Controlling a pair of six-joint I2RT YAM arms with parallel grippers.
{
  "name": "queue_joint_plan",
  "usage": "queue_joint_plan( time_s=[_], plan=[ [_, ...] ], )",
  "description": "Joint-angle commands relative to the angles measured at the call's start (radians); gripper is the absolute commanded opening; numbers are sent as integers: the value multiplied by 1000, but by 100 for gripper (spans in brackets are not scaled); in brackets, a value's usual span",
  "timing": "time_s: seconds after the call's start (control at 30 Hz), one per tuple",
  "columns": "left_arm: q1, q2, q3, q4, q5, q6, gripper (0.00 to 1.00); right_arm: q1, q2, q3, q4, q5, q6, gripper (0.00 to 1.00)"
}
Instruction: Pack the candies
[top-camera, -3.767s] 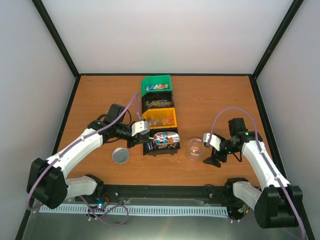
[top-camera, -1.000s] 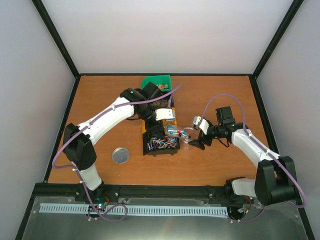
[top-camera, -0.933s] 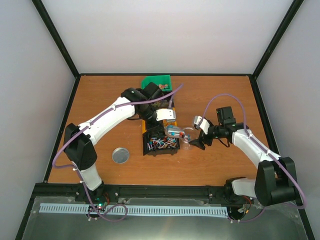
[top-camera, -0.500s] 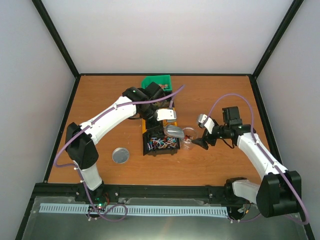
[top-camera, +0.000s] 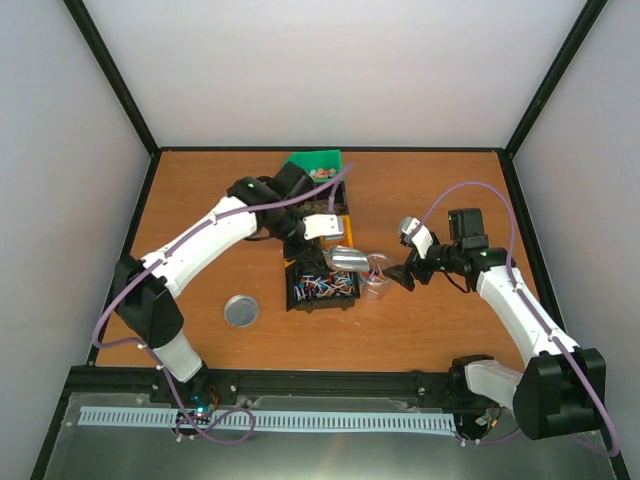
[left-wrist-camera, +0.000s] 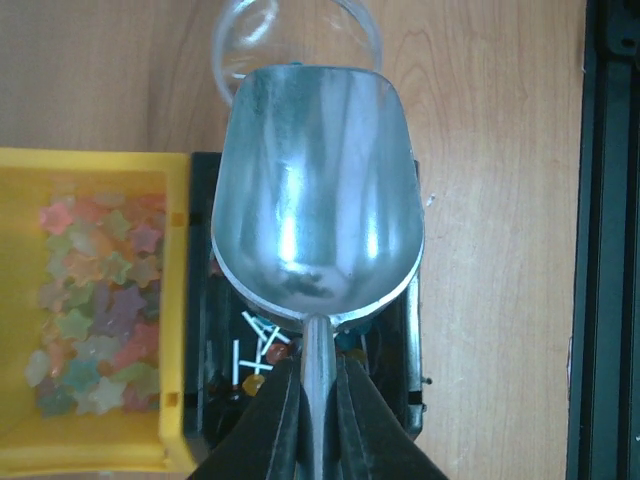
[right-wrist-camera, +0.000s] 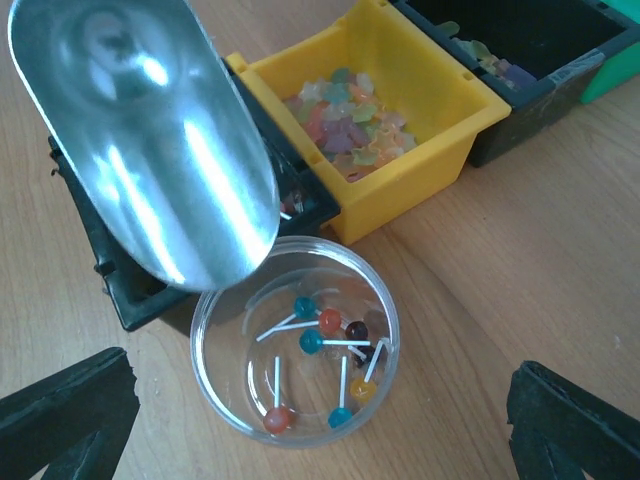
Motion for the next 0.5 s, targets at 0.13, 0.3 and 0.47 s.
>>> queue_joint_plan(
  time_s=[0.13,0.3,0.47],
  plan=[
    [173,-45,58,-43,83,68,1,-7,75,135,101,15,259,100],
    [270,-27,115,-174,7,197,1,12,236,291,53,58,370,98],
    [302,18,161,-244,-181,287,1,43,351,397,17,81,423,96]
  ],
)
